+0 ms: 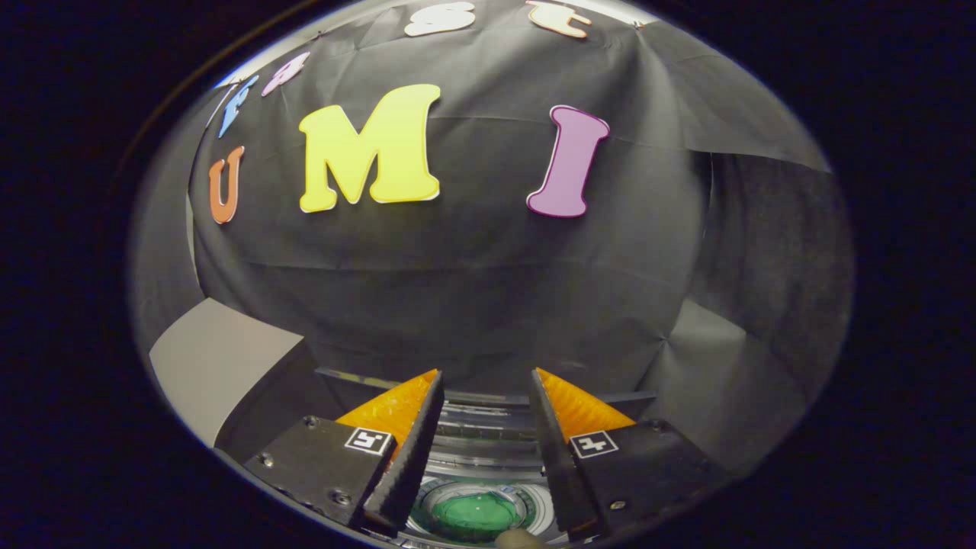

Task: Put the clothes into the washing machine and then close the washing machine lid.

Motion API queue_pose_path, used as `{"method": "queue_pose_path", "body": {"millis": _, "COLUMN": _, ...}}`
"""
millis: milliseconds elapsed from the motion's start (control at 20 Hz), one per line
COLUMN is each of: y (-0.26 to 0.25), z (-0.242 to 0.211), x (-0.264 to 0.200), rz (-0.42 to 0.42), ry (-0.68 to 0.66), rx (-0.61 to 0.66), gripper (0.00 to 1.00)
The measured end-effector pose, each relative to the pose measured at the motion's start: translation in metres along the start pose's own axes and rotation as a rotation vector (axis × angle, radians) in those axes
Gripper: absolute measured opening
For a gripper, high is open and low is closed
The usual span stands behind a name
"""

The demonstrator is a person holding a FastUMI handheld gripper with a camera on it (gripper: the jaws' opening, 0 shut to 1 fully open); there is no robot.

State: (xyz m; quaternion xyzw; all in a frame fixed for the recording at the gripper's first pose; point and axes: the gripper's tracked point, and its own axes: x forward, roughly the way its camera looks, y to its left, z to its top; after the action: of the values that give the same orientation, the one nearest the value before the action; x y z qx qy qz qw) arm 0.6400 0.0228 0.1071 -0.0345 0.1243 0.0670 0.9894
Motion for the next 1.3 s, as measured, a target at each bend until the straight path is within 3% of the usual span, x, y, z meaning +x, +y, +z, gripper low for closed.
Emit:
{"method": "queue_pose_path", "body": {"millis": 350, "y": 0.007, "z": -0.003, "x": 0.045, "rz": -0.019, "ry": 0.040, "rx": 0.018, "gripper": 0.71}}
{"method": "queue_pose_path", "body": {"millis": 550, "y": -0.004, "z": -0.024, "x": 0.069, "rz": -0.072, "ry": 0.088, "rx": 0.032, "gripper": 0.71}}
{"method": "queue_pose_path", "body": {"millis": 700, "y": -0.009, "z": -0.025, "x": 0.071, "rz": -0.074, "ry": 0.040, "rx": 0.037, "gripper": 0.71}}
{"method": "queue_pose_path", "body": {"millis": 750, "y": -0.007, "z": -0.025, "x": 0.072, "rz": -0.067, "ry": 0.032, "rx": 0.046, "gripper": 0.86}}
{"method": "queue_pose_path", "body": {"millis": 1300, "y": -0.006, "z": -0.036, "x": 0.050, "rz": -0.064, "ry": -0.007, "rx": 0.049, "gripper": 0.86}}
